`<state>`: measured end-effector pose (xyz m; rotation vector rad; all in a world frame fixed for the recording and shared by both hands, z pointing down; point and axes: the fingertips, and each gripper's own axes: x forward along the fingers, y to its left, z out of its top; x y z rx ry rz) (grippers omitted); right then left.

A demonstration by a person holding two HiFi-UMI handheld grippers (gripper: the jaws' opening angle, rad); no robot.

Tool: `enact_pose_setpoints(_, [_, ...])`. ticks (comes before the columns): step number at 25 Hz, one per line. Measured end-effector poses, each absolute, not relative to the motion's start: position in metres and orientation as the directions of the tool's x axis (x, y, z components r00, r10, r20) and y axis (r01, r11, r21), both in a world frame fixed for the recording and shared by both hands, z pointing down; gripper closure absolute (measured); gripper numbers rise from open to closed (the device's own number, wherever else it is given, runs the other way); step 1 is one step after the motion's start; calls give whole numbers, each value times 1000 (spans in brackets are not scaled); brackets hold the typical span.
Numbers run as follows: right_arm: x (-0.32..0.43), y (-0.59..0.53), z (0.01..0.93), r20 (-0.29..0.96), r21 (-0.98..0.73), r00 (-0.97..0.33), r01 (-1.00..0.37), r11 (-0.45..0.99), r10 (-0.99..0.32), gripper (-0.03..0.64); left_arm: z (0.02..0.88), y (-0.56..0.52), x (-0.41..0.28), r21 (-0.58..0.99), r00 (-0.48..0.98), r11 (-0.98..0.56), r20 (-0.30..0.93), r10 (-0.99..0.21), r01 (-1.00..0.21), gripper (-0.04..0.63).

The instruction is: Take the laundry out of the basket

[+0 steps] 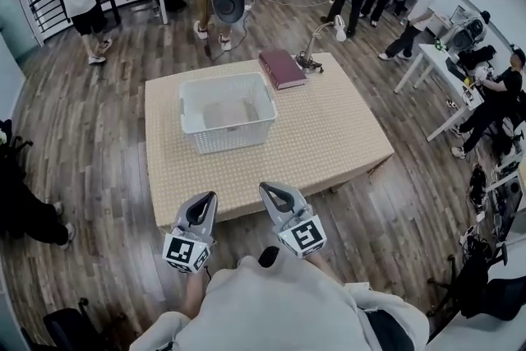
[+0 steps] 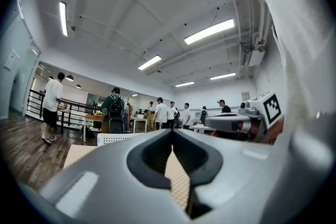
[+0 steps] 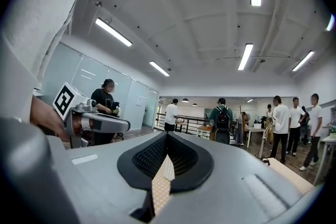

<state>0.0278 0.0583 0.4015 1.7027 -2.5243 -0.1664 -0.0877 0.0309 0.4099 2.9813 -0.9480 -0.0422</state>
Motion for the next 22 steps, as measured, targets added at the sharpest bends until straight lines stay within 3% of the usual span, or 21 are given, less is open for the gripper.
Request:
enact_pose_setpoints(9, [37,46,406,-14,59,-437,-898,436,-899,617,411,17,-62,19,830,-830,-19,-557,-557,588])
enact_pose_setpoints(22, [77,-86,425,10,17,-469,-883,469,-883,618,415,-112,-26,23,803,-803,-1,-596,-596,588])
